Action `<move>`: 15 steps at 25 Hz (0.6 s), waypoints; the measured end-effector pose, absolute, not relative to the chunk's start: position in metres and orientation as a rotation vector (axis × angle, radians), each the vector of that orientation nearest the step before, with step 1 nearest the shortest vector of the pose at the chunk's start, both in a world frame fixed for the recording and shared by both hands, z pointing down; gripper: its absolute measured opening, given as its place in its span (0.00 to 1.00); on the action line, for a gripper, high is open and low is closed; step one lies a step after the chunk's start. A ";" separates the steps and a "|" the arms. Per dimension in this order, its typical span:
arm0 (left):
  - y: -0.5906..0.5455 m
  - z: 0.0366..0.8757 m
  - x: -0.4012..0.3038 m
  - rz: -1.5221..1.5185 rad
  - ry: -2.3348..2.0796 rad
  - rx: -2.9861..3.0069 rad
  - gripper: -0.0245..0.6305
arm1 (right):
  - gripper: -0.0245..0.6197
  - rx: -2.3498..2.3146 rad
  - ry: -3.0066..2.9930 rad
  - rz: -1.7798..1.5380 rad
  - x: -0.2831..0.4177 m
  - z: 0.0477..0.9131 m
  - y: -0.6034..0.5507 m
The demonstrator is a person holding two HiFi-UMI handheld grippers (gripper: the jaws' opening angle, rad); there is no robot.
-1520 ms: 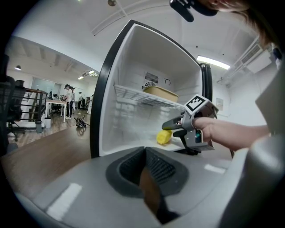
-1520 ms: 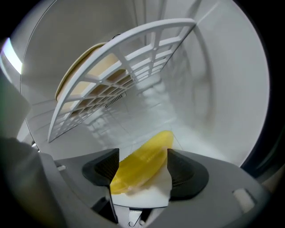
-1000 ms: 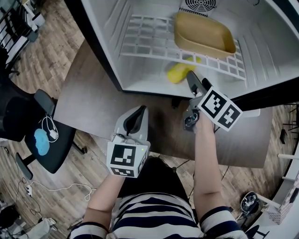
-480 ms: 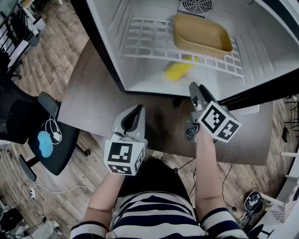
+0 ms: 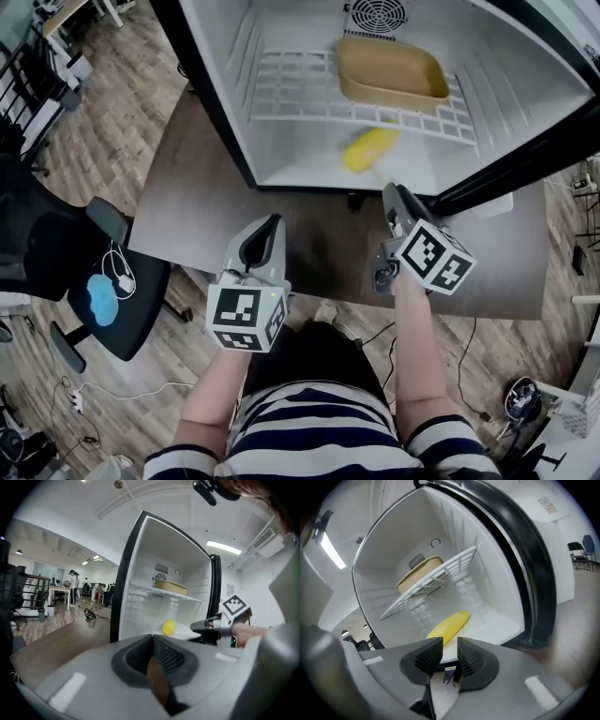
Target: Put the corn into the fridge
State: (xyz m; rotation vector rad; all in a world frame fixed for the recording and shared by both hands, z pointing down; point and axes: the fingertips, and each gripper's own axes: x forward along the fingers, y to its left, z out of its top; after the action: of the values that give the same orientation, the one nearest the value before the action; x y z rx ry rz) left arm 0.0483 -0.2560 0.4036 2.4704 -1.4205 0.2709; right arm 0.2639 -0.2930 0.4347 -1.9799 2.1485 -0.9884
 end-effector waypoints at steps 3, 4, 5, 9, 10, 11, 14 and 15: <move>-0.248 0.398 0.040 0.266 -1.429 2.466 0.04 | 0.12 -2.001 2.140 -0.970 0.263 0.432 -0.271; -0.245 0.397 0.038 0.264 -1.429 2.463 0.04 | 0.09 -2.004 2.147 -0.966 0.262 0.431 -0.264; -0.242 0.396 0.035 0.263 -1.429 2.461 0.04 | 0.07 -2.006 2.159 -0.964 0.259 0.430 -0.257; -0.231 0.390 0.028 0.259 -1.424 2.460 0.04 | 0.04 -2.030 2.218 -0.937 0.248 0.423 -0.233; -0.228 0.388 0.027 0.256 -1.422 2.461 0.04 | 0.04 -2.041 2.231 -0.922 0.246 0.421 -0.227; -0.225 0.386 0.025 0.253 -1.421 2.460 0.04 | 0.03 -2.049 2.243 -0.908 0.244 0.418 -0.222; -0.215 0.383 0.019 0.242 -1.418 2.451 0.04 | 0.03 -2.042 2.270 -0.884 0.236 0.411 -0.205; -0.211 0.383 0.018 0.239 -1.416 2.448 0.04 | 0.02 -2.036 2.275 -0.880 0.233 0.409 -0.199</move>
State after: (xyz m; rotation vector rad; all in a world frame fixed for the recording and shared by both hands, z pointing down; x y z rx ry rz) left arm 0.0177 -0.2111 0.3829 2.4483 -1.4163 0.2394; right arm 0.2329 -0.1992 0.4086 -2.0364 2.2752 -0.8799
